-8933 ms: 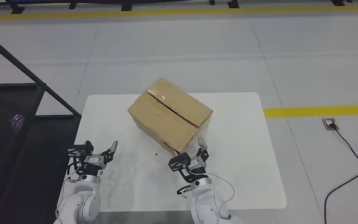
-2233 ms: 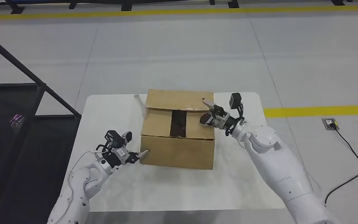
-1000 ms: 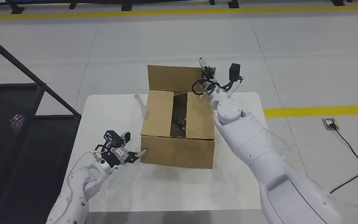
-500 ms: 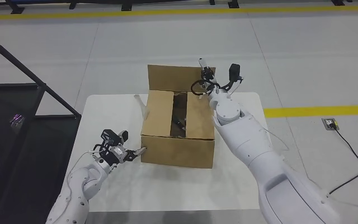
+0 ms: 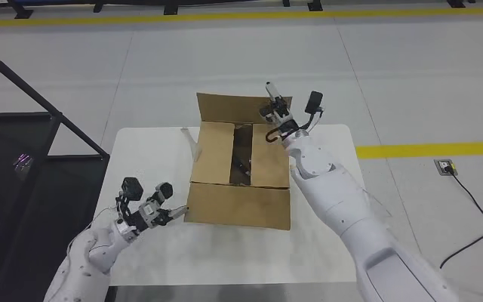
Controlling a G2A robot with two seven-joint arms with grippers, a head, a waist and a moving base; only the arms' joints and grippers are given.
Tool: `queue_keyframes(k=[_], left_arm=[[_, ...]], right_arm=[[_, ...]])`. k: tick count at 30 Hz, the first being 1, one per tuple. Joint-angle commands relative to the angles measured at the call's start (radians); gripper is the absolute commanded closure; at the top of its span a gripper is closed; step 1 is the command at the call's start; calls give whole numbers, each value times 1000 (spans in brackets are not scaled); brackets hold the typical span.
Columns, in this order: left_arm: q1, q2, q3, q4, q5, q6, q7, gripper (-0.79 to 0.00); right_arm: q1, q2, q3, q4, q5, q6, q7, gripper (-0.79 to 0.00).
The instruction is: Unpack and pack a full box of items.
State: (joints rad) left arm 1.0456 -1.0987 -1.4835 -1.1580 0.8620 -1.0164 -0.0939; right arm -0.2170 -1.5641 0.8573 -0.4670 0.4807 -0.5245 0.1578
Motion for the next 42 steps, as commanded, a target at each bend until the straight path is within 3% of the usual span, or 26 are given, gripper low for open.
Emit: queue_keyframes(k=[1,3,13,15,20,23,28,33,42], left_arm=[[3,10,19,0,-115,4,-119,-785],[-5,20,24,8,-173,7,-232,-785],[4,19,37,-5,-194,4,-233,-785],[30,24,73,-52,-295,4,-279,-785],[42,55,105,-60,-634,4,-473,-785],[24,75,133,-32,-888,8,-670,-785],[-29,99,157,-1,-1192,215,-924,-785],[-76,107,205,2,-1320,377,-1087,-785],[-166,88,297,121,-1373,419,-1129,-785]], right_arm=[[-24,15,31,-48,14,-23,45,-785],[-49,30,56,-99,18,-16,89,-785],[-49,30,56,-99,18,-16,89,-785],[-49,30,56,-99,18,-16,89,-785],[-53,30,58,-101,19,-13,86,-785],[-78,36,78,-134,16,11,79,-785],[-104,45,110,-175,6,39,90,-785],[-121,48,132,-209,-10,56,86,-785],[-140,48,162,-242,-34,73,91,-785]])
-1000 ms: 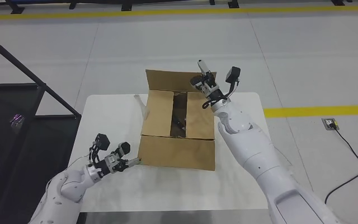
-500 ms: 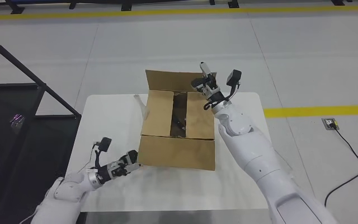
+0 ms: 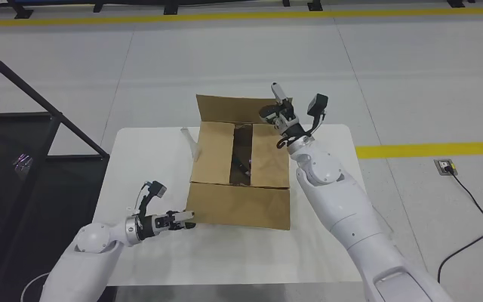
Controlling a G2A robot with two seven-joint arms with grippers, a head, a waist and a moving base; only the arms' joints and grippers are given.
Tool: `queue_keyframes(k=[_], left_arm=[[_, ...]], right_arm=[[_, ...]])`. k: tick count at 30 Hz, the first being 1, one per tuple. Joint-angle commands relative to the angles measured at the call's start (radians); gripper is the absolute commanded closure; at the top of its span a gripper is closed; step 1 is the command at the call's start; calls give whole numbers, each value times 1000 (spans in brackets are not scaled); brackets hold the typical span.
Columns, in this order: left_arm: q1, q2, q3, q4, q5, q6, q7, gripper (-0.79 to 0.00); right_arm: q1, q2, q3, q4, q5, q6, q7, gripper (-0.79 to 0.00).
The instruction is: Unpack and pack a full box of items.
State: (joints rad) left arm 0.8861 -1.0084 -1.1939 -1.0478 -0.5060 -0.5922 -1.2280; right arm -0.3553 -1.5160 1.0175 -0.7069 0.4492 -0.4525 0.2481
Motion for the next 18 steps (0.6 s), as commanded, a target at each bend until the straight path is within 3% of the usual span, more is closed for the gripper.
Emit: queue_keyframes(k=[1,3,7,8,9,18], left_arm=[[-11,-6,14,25,-14,-18,18,-785],[-19,-11,30,46,-15,-31,31,-659],[-40,-21,50,98,4,-66,72,-299],[-46,-23,57,103,16,-75,85,-123],[-48,-27,63,107,14,-79,89,0],[-44,-26,80,81,-11,-87,87,0]], right_arm=[[-3,0,5,-5,-6,3,2,-785],[-6,-1,11,-10,-11,6,3,-785],[-12,-2,19,-18,-21,14,8,-785],[-13,-3,21,-20,-23,16,8,-785],[-14,-3,23,-21,-25,18,8,-785],[-18,-13,34,-14,-31,21,21,-785]])
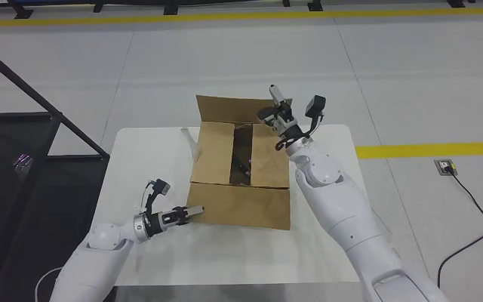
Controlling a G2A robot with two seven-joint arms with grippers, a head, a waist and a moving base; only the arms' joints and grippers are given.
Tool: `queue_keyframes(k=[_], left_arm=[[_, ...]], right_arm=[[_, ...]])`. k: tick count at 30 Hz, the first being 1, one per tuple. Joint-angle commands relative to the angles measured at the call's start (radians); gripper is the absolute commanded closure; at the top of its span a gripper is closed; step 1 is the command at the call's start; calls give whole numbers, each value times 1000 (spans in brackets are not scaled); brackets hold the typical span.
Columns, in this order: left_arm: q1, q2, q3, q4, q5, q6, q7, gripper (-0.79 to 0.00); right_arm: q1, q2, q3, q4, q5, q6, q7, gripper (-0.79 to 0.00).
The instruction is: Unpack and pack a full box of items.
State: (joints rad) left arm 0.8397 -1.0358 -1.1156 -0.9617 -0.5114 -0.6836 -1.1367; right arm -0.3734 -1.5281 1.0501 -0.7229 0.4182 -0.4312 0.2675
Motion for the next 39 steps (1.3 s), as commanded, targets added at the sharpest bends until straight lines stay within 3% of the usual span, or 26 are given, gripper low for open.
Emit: queue_keyframes(k=[1,20,39], left_arm=[[4,3,2,-10,-13,9,-9,0],[54,57,60,-129,17,21,-21,0],[81,178,183,-208,56,-54,53,0]], right_arm=[[2,-2,2,4,-2,2,2,-785],[33,-23,2,59,-48,35,62,-785],[58,-41,-3,79,-137,68,41,-785]])
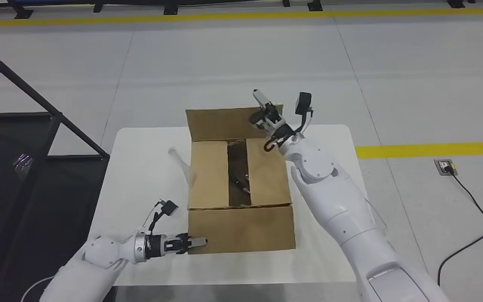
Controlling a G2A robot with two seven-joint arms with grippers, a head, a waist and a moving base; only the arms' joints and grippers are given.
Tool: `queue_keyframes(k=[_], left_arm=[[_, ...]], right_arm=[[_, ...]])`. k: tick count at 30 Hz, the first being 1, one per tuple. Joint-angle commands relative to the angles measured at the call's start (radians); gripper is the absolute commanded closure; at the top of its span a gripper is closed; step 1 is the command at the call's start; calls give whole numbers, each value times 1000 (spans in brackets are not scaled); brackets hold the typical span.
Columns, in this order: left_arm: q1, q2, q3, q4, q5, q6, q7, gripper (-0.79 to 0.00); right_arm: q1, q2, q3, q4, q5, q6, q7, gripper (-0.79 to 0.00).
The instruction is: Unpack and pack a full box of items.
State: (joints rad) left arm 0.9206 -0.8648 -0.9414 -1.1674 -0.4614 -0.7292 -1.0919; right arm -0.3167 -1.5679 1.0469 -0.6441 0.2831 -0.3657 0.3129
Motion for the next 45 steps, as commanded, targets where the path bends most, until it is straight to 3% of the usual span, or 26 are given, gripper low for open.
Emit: queue_keyframes(k=[1,11,18,19,20,21,31,39,45], left_arm=[[0,14,18,-4,9,-18,18,0],[-29,81,126,7,-2,-109,109,0],[-59,113,188,26,-68,-146,146,-18],[-62,117,197,28,-75,-149,150,-336],[-66,120,206,30,-81,-153,154,-754],[-70,124,214,32,-82,-157,158,-785],[-97,165,254,70,-94,-283,284,-785],[-32,211,92,29,-232,-283,284,-785],[55,203,-28,1,-339,-283,284,-785]], right_arm=[[2,-2,0,1,-4,5,-7,-785],[41,-22,-12,64,-43,81,-69,-785],[75,-45,-27,142,-56,113,-103,-785],[81,-48,-29,156,-59,116,-110,-785],[87,-52,-30,169,-62,120,-121,-785],[92,-55,-32,181,-63,122,-129,-785],[136,-86,-37,296,-71,141,-173,-785],[156,-104,-38,354,-87,154,-200,-785],[166,-119,-47,382,-120,185,-234,-785]])
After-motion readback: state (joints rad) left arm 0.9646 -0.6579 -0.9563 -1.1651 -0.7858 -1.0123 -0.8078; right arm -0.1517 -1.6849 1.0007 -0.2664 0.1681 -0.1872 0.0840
